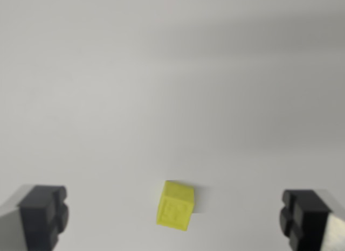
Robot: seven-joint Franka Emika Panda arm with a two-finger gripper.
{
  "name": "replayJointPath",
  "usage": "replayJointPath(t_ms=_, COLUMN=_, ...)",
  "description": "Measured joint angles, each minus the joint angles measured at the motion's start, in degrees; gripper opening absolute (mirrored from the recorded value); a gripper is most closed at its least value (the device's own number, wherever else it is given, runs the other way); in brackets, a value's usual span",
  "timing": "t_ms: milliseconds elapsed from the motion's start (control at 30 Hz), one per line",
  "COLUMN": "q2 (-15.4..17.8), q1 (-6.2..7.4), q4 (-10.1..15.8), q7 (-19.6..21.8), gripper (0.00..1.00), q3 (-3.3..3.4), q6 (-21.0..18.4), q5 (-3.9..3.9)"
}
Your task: Pick yellow cube
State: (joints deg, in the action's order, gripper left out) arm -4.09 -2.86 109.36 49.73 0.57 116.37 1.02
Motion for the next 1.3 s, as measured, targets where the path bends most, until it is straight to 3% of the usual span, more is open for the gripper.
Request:
replayJointPath(t_ms=233, q2=0.2, q1=0.07, q4=0.5, q7=0.4, gripper=1.00, q3=0.00, q6=0.2, q5=0.00)
replayJointPath(t_ms=1300, q2=4.2, q1=0.76, q4=17.5, q7=4.1, gripper=1.00, q3=0.00, q6=12.4, q5=-0.24)
